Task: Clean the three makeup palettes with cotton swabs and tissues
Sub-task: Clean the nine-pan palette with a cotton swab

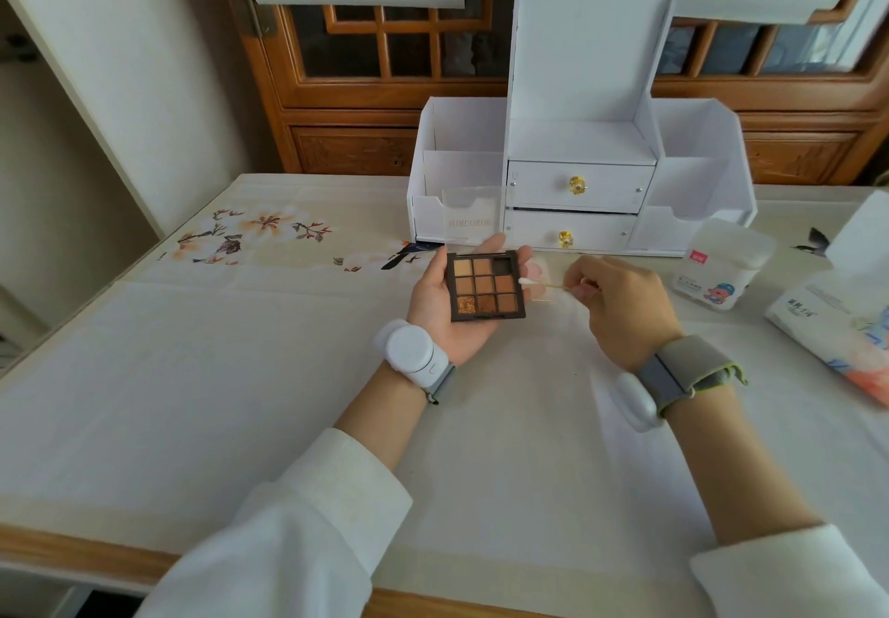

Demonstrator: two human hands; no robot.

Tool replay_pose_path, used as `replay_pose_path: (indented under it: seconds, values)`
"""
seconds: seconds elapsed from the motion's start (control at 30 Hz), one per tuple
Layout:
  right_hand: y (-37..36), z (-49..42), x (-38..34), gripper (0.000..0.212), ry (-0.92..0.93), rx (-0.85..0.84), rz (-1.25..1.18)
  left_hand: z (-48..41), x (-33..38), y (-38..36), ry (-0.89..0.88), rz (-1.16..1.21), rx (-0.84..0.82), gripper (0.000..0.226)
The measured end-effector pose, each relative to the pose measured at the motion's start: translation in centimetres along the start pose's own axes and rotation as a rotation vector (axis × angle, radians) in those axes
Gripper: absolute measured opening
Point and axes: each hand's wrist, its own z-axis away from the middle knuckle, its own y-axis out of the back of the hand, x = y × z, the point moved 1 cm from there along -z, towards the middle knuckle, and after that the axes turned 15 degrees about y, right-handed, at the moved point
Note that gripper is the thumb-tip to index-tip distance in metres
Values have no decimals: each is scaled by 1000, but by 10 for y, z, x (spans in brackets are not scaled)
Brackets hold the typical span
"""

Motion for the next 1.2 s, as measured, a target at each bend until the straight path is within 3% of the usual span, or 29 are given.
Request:
replay_pose_path:
  seconds: [0.53,1.0,1.2]
  values:
    - [-1,0,-2,16,-14,84,29,1,-4,-4,83,-100,-20,59]
    - [0,-1,-8,22,-46,-111,1,0,0,-1,37,-8,-50,59]
    - [1,-1,-8,20,-90,-49,-4,0,-3,-1,57,-51,-32,63]
